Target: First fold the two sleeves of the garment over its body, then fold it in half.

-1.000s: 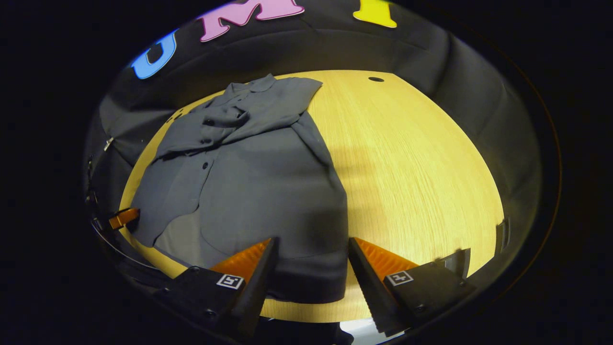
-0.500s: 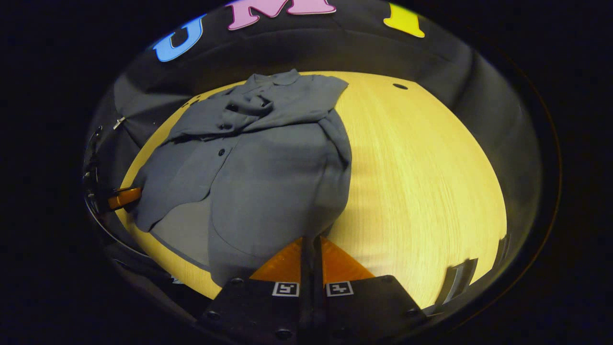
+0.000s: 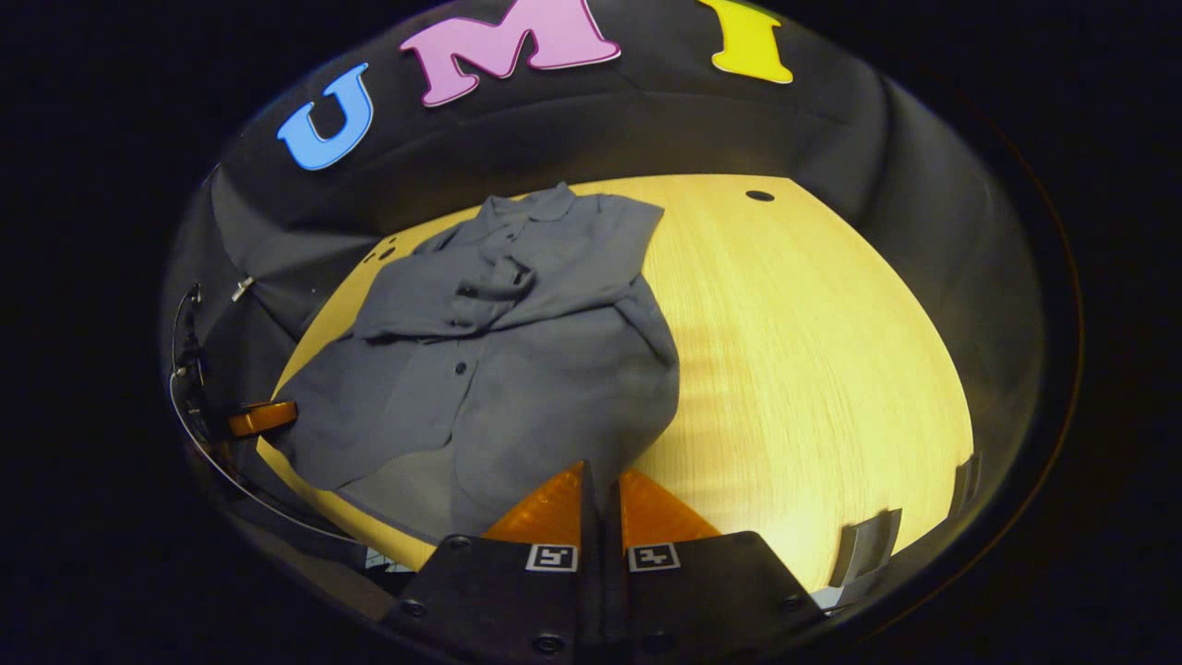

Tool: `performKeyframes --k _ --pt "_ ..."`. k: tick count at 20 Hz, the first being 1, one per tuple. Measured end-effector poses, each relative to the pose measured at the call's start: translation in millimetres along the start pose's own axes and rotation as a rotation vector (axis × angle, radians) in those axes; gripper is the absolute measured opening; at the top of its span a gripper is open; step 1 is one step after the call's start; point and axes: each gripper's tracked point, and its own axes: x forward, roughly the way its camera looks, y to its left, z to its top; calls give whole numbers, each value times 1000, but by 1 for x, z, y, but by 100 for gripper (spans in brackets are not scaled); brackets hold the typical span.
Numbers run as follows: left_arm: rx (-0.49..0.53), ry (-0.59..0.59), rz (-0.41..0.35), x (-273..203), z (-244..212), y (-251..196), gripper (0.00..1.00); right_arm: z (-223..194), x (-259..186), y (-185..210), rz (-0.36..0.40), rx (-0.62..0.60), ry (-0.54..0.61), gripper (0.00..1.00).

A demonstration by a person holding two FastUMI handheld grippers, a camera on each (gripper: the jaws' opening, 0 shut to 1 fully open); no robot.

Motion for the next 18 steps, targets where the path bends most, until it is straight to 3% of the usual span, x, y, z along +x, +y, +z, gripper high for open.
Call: performKeyframes --k 10,11,12,18 --pt "-26 -216 -20 -12 131 -1 5 135 -23 4 35 87 -256 5" --pt "-39 -227 -19 -10 140 2 2 147 -23 5 38 88 -274 5" --pt "-50 -237 -22 -7 148 3 6 158 -24 6 44 85 -291 5" --pt "-51 -291 -25 14 201 8 5 211 -5 9 55 88 -358 5"
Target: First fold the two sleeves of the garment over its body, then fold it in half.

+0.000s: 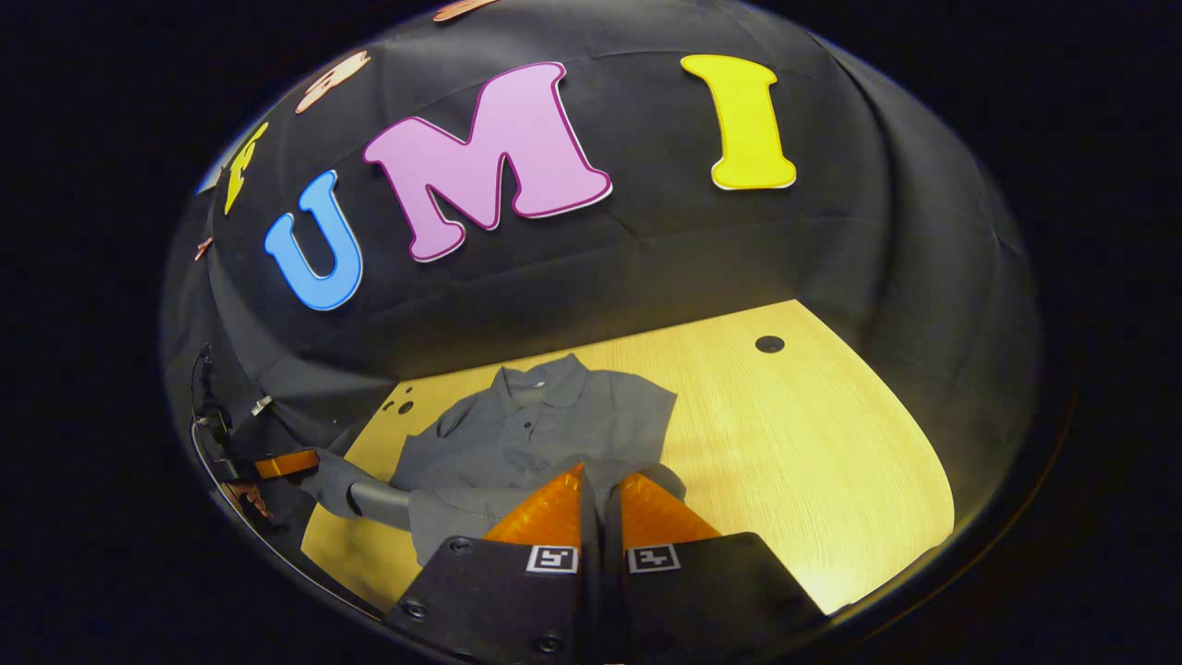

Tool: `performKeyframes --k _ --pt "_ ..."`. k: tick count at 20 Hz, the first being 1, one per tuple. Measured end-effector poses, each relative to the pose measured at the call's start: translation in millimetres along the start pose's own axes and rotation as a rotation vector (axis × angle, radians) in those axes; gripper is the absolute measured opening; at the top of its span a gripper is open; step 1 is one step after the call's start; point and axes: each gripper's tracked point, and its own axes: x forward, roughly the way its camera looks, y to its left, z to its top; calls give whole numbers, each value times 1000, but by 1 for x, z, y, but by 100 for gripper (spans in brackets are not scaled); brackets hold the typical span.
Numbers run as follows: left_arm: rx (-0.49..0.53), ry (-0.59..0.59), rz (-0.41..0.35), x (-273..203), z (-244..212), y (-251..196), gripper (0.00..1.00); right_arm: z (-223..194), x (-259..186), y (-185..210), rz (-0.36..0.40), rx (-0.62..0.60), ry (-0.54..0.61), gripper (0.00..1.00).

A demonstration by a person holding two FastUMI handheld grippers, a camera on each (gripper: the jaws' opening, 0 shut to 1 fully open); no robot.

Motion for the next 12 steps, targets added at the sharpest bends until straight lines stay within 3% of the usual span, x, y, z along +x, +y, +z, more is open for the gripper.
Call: performKeyframes --k 12 --pt "99 -138 -25 95 86 -7 5 66 85 -7 -32 -36 -116 5"
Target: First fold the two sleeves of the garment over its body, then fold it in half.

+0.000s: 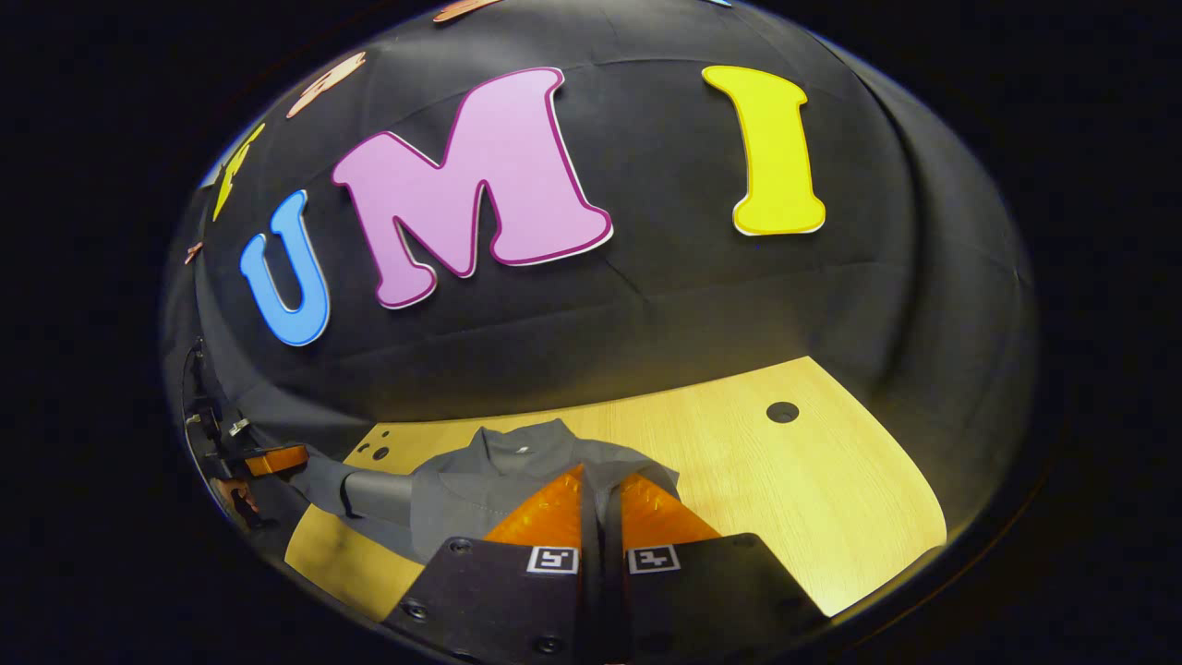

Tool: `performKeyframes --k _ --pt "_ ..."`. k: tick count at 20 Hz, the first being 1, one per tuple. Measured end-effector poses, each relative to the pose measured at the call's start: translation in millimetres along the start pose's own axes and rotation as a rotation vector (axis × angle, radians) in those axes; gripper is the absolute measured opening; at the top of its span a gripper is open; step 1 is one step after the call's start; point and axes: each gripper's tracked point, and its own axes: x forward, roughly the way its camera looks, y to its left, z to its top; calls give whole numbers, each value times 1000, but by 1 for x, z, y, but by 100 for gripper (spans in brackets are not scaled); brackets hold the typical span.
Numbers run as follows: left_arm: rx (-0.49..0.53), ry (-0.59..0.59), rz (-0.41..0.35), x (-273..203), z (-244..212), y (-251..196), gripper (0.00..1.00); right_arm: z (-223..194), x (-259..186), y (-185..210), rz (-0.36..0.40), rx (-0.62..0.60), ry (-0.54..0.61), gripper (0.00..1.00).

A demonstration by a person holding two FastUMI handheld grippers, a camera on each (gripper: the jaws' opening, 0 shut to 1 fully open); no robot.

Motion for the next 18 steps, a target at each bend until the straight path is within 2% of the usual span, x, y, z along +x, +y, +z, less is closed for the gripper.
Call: performKeyframes --k 7,14,18 --pt "6 -21 6 65 2 4 5 0 57 -9 -40 -2 -17 5" --pt "5 32 12 132 -38 9 5 -34 123 -30 -77 4 16 5" --pt "2 64 29 158 -61 14 5 -68 154 -38 -85 -36 68 5"
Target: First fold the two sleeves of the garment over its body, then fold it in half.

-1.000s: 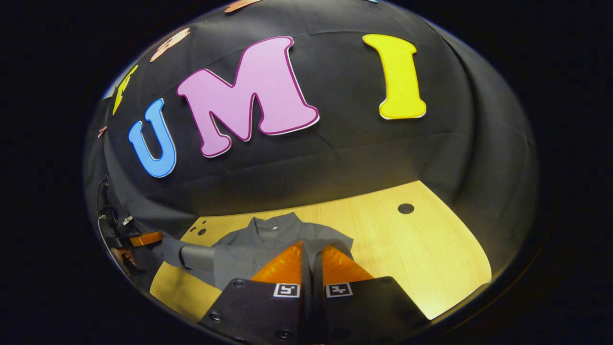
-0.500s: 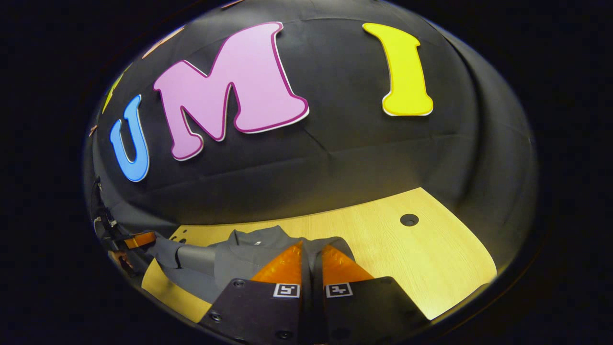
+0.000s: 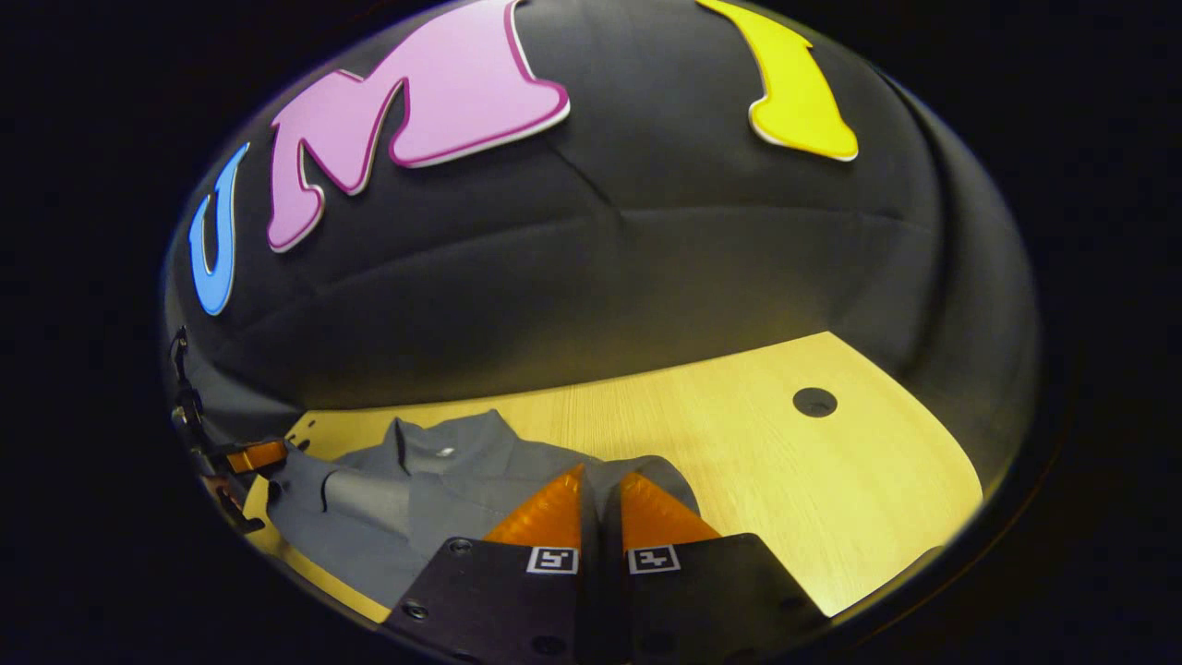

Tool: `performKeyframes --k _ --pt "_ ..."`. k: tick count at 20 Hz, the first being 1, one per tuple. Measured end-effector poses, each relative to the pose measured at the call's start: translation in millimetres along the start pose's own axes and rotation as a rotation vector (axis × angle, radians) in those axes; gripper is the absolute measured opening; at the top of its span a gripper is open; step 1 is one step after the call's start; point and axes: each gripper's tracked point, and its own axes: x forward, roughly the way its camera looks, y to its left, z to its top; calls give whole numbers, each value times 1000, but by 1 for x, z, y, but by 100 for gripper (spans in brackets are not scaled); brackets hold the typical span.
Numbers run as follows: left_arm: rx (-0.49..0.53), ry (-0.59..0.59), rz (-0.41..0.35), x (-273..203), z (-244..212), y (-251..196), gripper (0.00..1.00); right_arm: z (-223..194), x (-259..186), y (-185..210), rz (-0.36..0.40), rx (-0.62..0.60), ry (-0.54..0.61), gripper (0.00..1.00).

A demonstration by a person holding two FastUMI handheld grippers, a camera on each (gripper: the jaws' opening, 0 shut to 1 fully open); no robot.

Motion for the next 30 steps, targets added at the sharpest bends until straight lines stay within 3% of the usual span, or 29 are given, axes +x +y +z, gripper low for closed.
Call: performKeyframes --k 7,13,18,19,20,22,24,27,30 --pt "-14 76 32 24 -39 12 5 -30 43 -3 8 -30 68 5" --pt "-28 126 63 33 -62 14 5 -53 52 -6 10 -63 126 6" --pt "-16 123 62 28 -55 11 15 -50 45 -11 -6 -24 152 19" --pt "-19 120 55 25 -53 9 17 -48 41 -13 -11 -24 153 33" --pt "-20 117 48 23 -50 7 25 -44 36 -11 -8 -25 151 48" --pt "-23 105 25 15 -43 0 61 -36 25 -8 -3 -44 138 78" --pt "-14 98 14 6 -41 -4 97 -29 14 -4 4 -59 130 85" --pt "10 84 4 -14 -32 -12 98 -14 -6 5 18 -68 107 97" --pt "27 75 -14 -40 -23 -21 98 -1 -35 15 35 -59 82 99"
